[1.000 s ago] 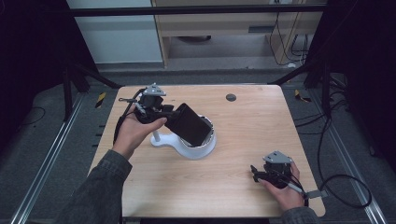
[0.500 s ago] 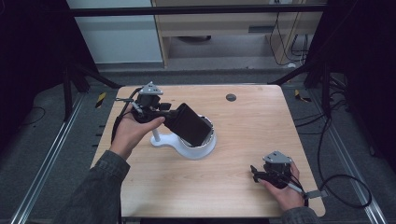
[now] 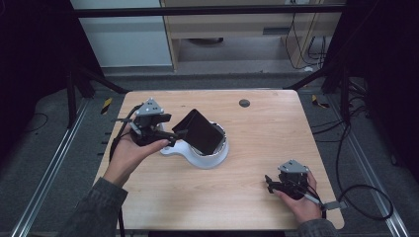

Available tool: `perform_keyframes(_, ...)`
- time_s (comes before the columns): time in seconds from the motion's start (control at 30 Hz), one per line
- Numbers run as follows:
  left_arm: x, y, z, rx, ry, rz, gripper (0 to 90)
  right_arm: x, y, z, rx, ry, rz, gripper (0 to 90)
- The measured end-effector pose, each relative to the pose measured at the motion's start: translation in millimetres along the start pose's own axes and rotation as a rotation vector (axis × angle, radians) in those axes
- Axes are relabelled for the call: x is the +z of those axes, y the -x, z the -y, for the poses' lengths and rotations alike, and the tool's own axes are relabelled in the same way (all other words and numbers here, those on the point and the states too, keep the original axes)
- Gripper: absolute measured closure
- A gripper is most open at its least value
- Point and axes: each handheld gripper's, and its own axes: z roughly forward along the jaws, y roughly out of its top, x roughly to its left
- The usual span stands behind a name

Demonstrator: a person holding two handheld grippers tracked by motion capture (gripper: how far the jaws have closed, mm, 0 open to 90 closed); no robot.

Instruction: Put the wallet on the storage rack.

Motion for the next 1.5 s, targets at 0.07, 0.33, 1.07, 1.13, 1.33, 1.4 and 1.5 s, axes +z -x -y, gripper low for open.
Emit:
perform_keyframes(0.07, -6.4, 3.8, 7.7, -0.002, 0.011, 0.009, 14.3, 0.1, -0.2, 0.2, 0.004, -0.003, -0.002, 10.4)
perform_keyframes(0.33, -21.3, 12.6, 33.3, -0.002, 0.021, 0.004, 11.6, 0.8, -1.5, 0.1, -0.001, -0.007, -0.003, 9.5)
perform_keyframes(1.07, 29.4, 17.2, 162.6, -0.035, -0.151, -0.047, 7.0, 6.3, -4.7, 2.1, 0.013, -0.041, -0.042, 5.4)
perform_keyframes(1.13, 34.2, 13.5, 170.1, -0.038, -0.173, -0.068, 7.0, 7.1, -4.6, 2.5, 0.017, -0.043, -0.052, 5.1)
perform_keyframes(1.33, 41.4, -0.8, 194.1, -0.098, -0.217, -0.093, 6.7, 10.3, -2.8, 3.7, 0.062, -0.053, -0.087, 4.6)
perform_keyframes(1.4, 42.3, -3.8, 197.3, -0.093, -0.234, -0.101, 6.4, 12.6, -2.2, 4.4, 0.074, -0.055, -0.100, 4.0)
perform_keyframes(1.5, 45.1, -7.4, 200.9, -0.100, -0.256, -0.098, 5.2, 14.2, -1.0, 4.6, 0.101, -0.059, -0.119, 3.6)
